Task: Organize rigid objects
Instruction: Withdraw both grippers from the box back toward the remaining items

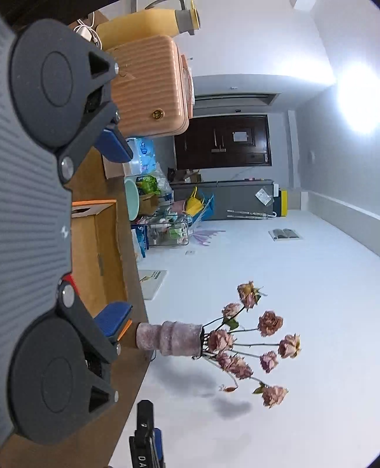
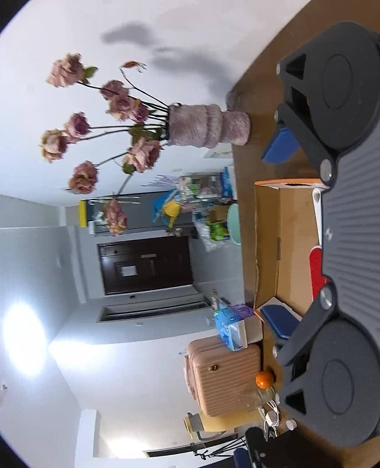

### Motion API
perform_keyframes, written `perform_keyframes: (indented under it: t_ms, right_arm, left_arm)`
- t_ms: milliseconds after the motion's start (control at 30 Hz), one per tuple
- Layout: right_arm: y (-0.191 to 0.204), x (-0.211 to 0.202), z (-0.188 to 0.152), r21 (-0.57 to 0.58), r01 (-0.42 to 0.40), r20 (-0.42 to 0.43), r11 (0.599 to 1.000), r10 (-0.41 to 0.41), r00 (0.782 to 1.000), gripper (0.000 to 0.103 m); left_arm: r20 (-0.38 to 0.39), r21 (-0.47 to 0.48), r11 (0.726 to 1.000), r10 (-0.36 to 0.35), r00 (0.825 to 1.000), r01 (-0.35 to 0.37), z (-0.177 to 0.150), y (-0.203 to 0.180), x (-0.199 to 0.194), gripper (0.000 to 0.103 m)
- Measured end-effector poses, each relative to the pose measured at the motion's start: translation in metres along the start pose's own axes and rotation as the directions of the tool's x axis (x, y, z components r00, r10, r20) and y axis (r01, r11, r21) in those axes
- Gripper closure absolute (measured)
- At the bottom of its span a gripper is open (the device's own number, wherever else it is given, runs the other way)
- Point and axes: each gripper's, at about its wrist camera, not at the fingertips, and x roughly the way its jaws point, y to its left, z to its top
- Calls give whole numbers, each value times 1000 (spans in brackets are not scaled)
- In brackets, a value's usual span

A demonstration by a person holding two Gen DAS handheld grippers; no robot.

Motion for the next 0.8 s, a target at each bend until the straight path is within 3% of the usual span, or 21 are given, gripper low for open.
perform_keyframes:
  t_ms: [233,367,533,667,800]
  right_arm:
    - [9,-32,-28,-26,47,124,999,-43,991,0]
    - [12,-47,-47,23,61,118,998,-64,991,0]
    - [24,-86,-86,-4,20,210,1000,-19,978,0]
    - [37,-106,-114,-31,-7,209,999,14,978,0]
    - [39,-124,-137,36,-56,187,998,49,981,0]
  left_arm:
    - [57,-65,998,-3,998,7,-19,6,-25,0]
    - [93,-102,995,7,996,2,-46,18,-62,0]
    - [133,-51,997,56,989,-49,-86,23,-108,0]
    - [107,-78,995,74,992,-66,-109,24,-127,0]
    - [109,-95,993,73,991,-63,-128,21,-146,0]
